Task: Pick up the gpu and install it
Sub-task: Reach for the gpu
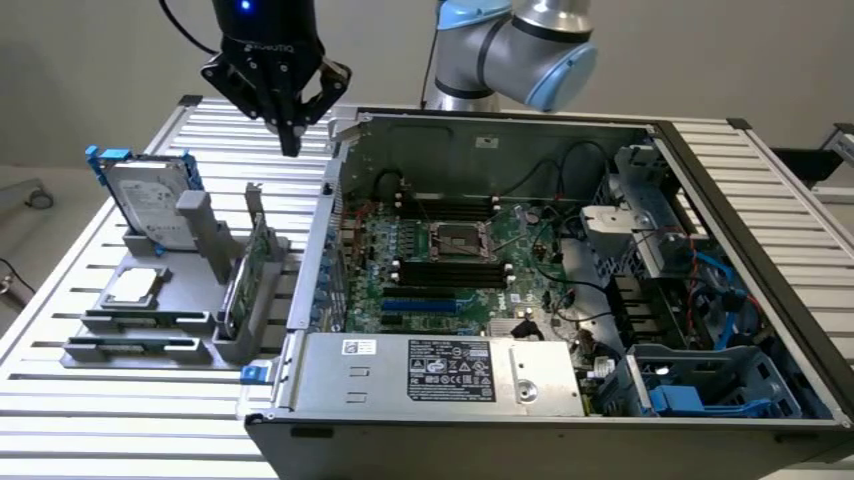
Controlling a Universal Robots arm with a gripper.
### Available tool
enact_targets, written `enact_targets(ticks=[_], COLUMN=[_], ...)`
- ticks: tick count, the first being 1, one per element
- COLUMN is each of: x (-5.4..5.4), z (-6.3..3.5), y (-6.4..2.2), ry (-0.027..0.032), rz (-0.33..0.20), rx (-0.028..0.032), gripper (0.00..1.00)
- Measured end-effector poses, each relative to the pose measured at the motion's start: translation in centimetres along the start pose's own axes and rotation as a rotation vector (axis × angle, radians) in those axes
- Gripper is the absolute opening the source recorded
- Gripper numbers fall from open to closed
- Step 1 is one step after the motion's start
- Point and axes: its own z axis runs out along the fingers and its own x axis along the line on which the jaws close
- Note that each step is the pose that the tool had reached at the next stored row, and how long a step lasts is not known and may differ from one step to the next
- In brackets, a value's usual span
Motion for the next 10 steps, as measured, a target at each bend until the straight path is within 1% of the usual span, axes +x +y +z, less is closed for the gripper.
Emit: enact_targets(ticks=[6, 10], x=[0.11, 0.82], z=[0.26, 0.45], y=[-0.01, -0.01], ry=[0.0063, 0.009], rz=[-0.084, -0.1], rx=[0.0065, 0.0121], gripper=[0.11, 0.11])
